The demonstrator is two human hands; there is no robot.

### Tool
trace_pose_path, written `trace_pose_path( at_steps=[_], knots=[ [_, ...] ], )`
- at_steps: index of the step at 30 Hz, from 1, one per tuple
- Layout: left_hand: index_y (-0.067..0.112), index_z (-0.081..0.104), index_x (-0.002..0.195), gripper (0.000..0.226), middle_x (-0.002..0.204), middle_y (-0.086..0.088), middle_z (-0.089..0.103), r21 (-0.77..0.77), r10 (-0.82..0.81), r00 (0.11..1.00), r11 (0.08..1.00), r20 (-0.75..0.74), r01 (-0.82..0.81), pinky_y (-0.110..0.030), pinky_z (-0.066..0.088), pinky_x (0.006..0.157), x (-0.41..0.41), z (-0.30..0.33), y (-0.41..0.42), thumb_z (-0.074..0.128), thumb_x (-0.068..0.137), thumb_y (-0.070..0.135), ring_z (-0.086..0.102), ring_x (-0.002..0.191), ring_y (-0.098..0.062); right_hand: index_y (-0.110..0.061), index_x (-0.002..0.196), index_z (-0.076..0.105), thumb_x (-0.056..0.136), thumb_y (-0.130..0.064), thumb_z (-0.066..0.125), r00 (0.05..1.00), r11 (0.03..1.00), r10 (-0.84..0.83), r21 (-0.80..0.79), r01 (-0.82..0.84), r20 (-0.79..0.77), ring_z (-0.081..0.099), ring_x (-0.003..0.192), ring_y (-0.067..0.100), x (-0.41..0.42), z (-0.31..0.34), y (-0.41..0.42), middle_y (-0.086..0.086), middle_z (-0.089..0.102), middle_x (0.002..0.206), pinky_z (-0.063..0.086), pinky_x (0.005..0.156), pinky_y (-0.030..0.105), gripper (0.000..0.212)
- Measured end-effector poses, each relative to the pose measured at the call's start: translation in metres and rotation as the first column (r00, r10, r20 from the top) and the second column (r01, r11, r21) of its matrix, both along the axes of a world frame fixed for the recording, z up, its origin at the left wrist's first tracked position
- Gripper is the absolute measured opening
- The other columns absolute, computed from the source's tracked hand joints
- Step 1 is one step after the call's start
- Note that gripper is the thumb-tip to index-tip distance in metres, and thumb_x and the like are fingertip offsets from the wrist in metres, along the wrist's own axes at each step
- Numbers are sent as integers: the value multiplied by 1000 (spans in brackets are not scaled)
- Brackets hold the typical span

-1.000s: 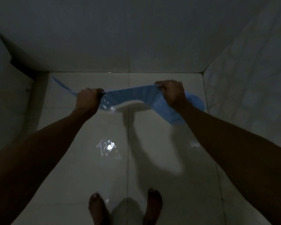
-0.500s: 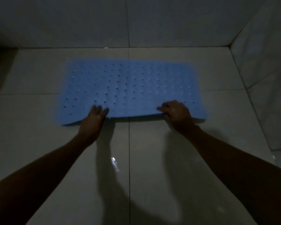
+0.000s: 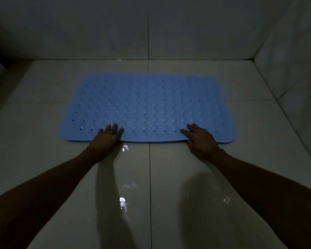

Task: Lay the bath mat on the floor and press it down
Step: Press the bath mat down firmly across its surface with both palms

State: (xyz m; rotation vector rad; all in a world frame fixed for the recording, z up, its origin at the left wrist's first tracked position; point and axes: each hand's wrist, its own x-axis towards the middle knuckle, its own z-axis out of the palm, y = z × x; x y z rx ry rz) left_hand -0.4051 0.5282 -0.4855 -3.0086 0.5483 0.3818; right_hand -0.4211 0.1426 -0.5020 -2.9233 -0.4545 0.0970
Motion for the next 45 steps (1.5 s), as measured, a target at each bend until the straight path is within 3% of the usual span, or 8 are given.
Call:
trace_pose_path(
  at_steps=[15,19,21,23,26,30,35,45],
  knots=[
    [10,-18,149,70,151,-22,-26,206,-6,980,977,-198,48,-54,10,117,-82,3,0,33,102,6,-7,144,-44,-23,156,-2,94,8,37,971,997,-9,-75,-9,-241,-12,150,23,-84,13,4,8,-12,163,-6,117,30,80],
    [1,16,146,103,148,-32,15,149,-47,995,987,-93,60,-61,41,96,-125,-7,10,83,69,9,34,130,-53,-25,156,0,95,3,35,971,997,-7,-74,-11,-240,-19,144,19,-119,6,4,3,-20,155,-5,121,34,76],
    [-1,33,141,101,143,-31,32,124,-52,996,990,-68,60,-59,48,86,-143,-5,13,89,58,16,46,121,-51,-22,155,22,94,-10,37,989,995,9,-97,-24,-147,8,149,28,-136,4,2,10,6,160,15,118,40,65],
    [-1,37,140,67,143,-29,33,56,-127,992,991,14,126,-58,46,91,-160,4,13,63,85,26,46,124,-49,-21,140,52,87,-30,40,996,986,73,-147,-79,-44,48,133,33,-150,6,0,15,47,147,40,107,44,56],
    [3,63,120,63,124,-22,61,-78,-225,939,964,260,253,-48,43,97,-159,13,16,19,99,42,59,111,-39,-15,126,64,85,-31,42,992,995,96,-31,-94,84,58,121,33,-146,11,5,13,58,136,34,105,43,49],
    [-1,53,131,73,136,-24,51,-280,67,985,960,161,-19,-38,29,105,-93,22,9,10,100,50,51,124,-37,-23,149,39,99,-39,34,993,989,-98,119,90,66,29,145,27,-78,26,27,6,28,159,26,116,45,53],
    [14,2,153,88,160,-12,-6,-173,253,967,952,-16,-252,-47,-4,117,-27,0,6,-12,81,62,-9,147,-28,-42,151,-14,98,-63,11,968,991,-104,-102,83,-227,-22,148,23,-19,8,24,-6,-32,155,-13,118,46,62],
    [26,-9,152,69,159,-3,-15,-268,237,971,938,40,-218,-44,-14,116,-50,-36,9,-5,92,61,-19,145,-18,-43,153,-10,95,-66,3,978,981,-151,-145,129,-147,-25,147,19,-66,-9,16,-5,-26,159,-14,120,44,64]
  ],
)
